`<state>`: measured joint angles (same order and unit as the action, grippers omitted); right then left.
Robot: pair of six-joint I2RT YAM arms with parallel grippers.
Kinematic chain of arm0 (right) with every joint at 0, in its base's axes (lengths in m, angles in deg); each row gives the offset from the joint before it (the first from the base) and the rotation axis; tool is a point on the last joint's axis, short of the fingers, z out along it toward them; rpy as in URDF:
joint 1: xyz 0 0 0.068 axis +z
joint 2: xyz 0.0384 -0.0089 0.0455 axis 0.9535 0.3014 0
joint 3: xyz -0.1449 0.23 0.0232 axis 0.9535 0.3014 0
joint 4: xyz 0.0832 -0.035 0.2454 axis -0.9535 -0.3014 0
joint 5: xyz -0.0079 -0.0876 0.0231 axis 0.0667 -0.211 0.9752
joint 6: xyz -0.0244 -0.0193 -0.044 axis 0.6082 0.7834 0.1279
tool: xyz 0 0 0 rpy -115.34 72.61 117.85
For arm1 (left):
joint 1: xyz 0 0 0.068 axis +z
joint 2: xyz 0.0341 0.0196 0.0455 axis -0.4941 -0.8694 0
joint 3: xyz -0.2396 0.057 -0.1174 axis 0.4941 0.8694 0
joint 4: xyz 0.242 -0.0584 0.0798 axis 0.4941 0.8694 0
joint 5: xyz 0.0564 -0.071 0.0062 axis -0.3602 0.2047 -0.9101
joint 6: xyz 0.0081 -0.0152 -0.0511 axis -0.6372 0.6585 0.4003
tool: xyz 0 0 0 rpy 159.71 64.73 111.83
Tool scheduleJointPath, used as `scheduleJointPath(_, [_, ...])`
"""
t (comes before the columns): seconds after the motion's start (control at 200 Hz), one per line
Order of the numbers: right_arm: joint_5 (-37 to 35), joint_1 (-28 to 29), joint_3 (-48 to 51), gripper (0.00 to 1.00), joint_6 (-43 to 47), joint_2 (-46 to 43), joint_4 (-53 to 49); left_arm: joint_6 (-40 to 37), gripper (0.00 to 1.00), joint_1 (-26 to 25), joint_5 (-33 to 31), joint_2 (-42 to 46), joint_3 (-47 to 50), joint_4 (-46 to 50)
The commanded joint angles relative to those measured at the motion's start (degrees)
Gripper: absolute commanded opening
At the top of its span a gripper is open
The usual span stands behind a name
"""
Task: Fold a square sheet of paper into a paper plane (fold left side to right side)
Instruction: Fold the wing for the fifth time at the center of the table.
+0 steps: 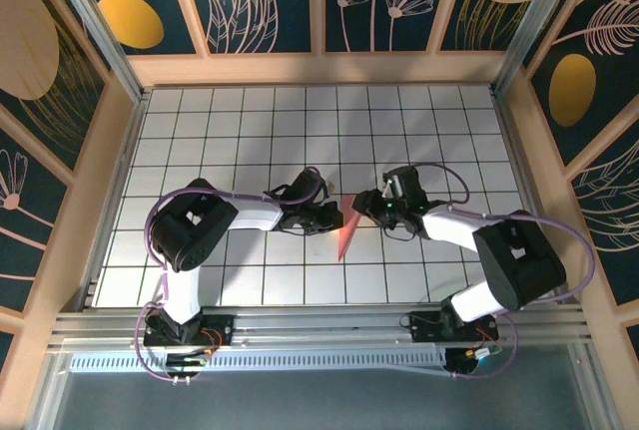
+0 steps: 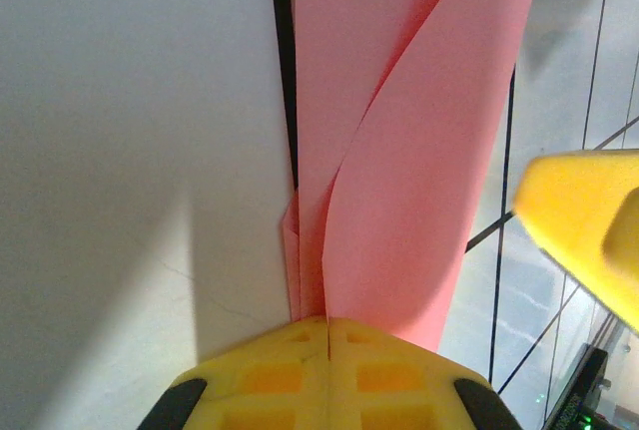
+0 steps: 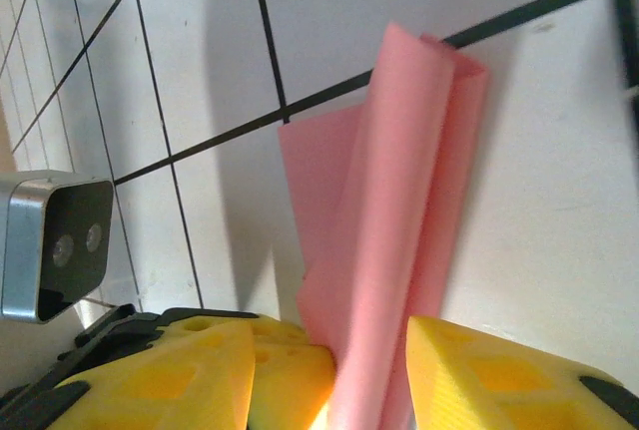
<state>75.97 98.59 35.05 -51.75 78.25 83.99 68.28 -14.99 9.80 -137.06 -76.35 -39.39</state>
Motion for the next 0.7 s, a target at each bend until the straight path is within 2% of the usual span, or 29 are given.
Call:
scheduleJointPath(0.0, [-2.0,-1.5,0.4,0.41,2.9,-4.0,-5.4,-1.3,0.00,-0.2,-4.6,-3.4,0.3,5.6])
scheduleJointPath(0.11, [0.5,-1.6,-0.2,0.28,3.2,-4.9,-4.9,-1.4,0.00,-0.3,-4.6,-3.4,0.2,5.6])
scheduleJointPath(0.22, [2.4,-0.7,-1.9,0.07,2.9,-2.7,-4.4,-1.4,0.00,-0.3,-4.5,-3.6,-0.1,5.7])
scheduleJointPath(0.275, [2.5,-0.1,-3.0,0.00,2.9,-1.2,-4.2,-1.5,0.00,-0.3,-4.6,-3.6,-0.1,5.8])
scheduleJointPath(0.511, [2.4,2.0,-6.0,0.00,2.6,4.5,-2.5,-1.5,0.00,-0.4,-5.3,-3.4,-0.2,6.4])
scheduleJointPath(0.696, [2.4,2.3,-5.6,0.00,2.6,5.6,-2.5,-1.2,0.00,-0.4,-6.1,-3.4,-0.2,7.1])
